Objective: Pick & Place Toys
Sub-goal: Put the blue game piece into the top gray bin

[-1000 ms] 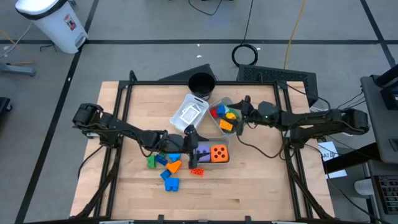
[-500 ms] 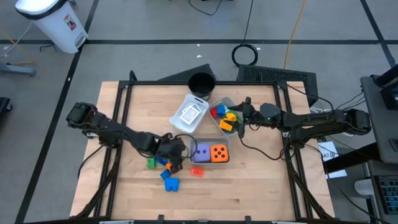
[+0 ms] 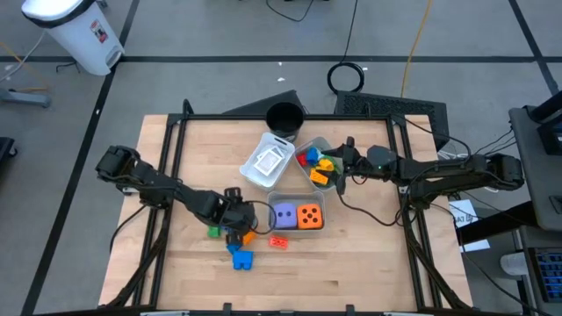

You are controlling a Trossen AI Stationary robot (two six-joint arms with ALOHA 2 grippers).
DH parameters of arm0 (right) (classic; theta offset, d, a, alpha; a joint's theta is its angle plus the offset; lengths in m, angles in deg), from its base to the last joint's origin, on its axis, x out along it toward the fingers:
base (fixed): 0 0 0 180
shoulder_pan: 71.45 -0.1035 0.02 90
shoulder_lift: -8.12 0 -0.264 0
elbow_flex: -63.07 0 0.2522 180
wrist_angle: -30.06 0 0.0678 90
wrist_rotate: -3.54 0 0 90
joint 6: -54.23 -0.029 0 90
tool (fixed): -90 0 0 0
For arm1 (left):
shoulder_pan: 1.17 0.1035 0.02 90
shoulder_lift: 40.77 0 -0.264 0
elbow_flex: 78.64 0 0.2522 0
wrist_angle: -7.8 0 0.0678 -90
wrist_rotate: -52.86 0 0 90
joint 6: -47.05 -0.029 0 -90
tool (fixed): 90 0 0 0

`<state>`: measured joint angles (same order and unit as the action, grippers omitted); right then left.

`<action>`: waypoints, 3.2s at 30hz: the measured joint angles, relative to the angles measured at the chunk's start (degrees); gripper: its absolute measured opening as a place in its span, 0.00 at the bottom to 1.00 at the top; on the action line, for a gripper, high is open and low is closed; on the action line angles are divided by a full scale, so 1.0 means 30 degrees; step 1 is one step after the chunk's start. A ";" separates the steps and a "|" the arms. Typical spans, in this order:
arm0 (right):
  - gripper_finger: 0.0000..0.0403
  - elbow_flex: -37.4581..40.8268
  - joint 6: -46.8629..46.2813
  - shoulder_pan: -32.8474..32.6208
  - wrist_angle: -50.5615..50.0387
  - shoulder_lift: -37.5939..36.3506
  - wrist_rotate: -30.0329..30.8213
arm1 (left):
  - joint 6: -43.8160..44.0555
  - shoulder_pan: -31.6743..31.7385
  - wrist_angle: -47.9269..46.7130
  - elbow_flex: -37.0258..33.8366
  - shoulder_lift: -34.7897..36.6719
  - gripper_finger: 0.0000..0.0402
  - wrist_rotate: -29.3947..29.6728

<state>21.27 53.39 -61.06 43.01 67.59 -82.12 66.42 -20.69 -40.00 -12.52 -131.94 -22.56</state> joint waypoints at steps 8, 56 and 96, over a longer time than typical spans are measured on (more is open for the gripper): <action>0.70 0.0000 0.0000 0.0000 -0.0119 0.0000 -0.0015 | -0.1875 0.0618 0.0642 -0.0692 -0.1376 0.68 -0.1001; 0.70 -0.0015 -0.0153 0.0007 -0.0111 0.0007 0.0007 | 0.1652 0.1236 0.7525 -0.0641 -0.3948 0.68 0.0344; 0.70 -0.0015 -0.4594 0.0007 0.0850 0.1015 -0.2321 | -0.8297 -0.1598 0.9752 -0.0692 0.2288 0.27 0.8320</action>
<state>21.23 39.61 -61.04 45.56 70.63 -89.08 41.53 -25.48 -10.75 -14.60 -125.08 2.40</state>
